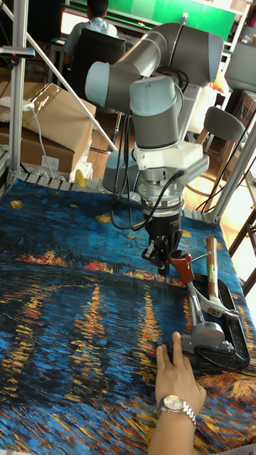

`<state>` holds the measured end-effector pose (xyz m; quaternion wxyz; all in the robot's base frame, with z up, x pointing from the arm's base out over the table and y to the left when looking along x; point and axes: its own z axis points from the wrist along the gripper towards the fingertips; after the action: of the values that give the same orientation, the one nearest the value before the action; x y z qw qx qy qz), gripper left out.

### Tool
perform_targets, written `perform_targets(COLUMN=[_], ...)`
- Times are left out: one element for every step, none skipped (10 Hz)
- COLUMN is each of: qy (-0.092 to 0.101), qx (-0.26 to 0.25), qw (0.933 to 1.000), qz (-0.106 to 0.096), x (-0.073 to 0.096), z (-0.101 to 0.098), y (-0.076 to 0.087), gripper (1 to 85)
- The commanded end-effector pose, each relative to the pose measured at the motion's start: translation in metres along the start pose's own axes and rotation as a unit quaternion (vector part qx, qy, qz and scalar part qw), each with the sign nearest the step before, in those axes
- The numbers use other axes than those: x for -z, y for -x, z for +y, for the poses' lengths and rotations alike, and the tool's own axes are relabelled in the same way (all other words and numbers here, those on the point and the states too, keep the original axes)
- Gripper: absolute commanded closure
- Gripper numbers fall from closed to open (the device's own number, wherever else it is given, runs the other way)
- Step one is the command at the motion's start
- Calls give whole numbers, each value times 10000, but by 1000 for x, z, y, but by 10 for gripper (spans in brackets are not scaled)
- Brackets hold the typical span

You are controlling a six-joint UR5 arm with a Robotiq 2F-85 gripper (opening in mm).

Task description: Push down the lever

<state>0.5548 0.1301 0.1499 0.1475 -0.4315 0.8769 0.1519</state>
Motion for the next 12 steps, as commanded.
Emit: perform_targets(qy=[44,55,-55,-77,-60,-30,16,34,67,80,46,49], qx=[90,136,171,102,56,124,318,345,326,350,352,304], qw=[9997,9995,9996,9994,9989,9984,9979,9974,9968,9961,9954,9944], qz=[-219,-275,-240,-313,-469,-555,-569,-628,-732,-812,-887,-1011], x=[6,9,11,8,3,3,9,10,11,12,14,14], z=[6,10,10,17,25,28,26,29,31,33,34,38], y=[21,30,36,43,52,57,57,60,66,71,76,85], gripper=[843,843,843,843,843,843,840,840,840,840,840,840])
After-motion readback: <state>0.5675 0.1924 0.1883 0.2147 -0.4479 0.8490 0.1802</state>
